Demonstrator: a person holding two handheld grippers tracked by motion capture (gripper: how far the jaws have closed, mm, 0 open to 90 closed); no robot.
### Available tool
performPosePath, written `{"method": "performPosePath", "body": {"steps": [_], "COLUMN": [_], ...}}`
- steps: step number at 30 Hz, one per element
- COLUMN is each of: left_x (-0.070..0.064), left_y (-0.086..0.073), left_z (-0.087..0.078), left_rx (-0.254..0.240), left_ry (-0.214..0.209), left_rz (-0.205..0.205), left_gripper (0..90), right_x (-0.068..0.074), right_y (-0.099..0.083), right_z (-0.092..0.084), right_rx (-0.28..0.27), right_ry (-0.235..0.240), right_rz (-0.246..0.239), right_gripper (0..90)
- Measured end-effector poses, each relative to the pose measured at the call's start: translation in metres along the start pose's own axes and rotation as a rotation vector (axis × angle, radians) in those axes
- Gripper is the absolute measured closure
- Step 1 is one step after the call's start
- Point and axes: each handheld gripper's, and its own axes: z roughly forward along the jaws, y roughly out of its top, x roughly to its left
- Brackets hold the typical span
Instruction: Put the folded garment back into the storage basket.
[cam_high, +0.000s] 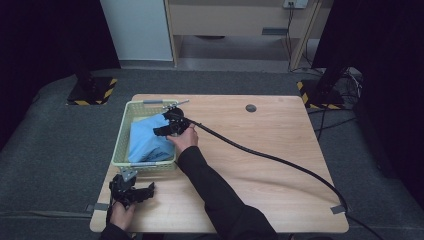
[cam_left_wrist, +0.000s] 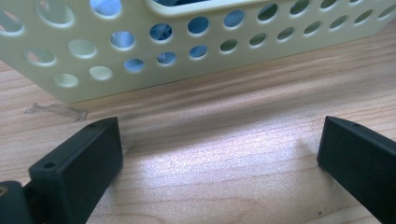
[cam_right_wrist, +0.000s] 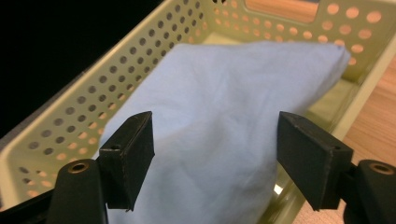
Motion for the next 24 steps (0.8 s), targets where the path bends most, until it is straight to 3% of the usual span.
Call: {"method": "performPosePath", "body": {"steps": [3, 11, 24], "left_x": [0.0, 0.0, 0.0], "left_y": [0.0, 0.0, 0.0], "left_z": [0.0, 0.0, 0.0], "left_rx": [0.0, -0.001, 0.0], "left_ry": [0.0, 0.0, 0.0], "left_rz": [0.0, 0.0, 0.0], "left_gripper": [0.0, 0.0, 0.0], "right_x": [0.0, 0.001, 0.006], "right_y": [0.002, 0.001, -0.001], "right_z": [-0.009, -0.021, -0.045], "right_rx": [-0.022, -0.03, -0.114], "right_ry": [0.025, 0.027, 0.034], "right_rz": [-0.002, -0.049, -0.09], "right_gripper": [28.4, 27.3, 23.4]}}
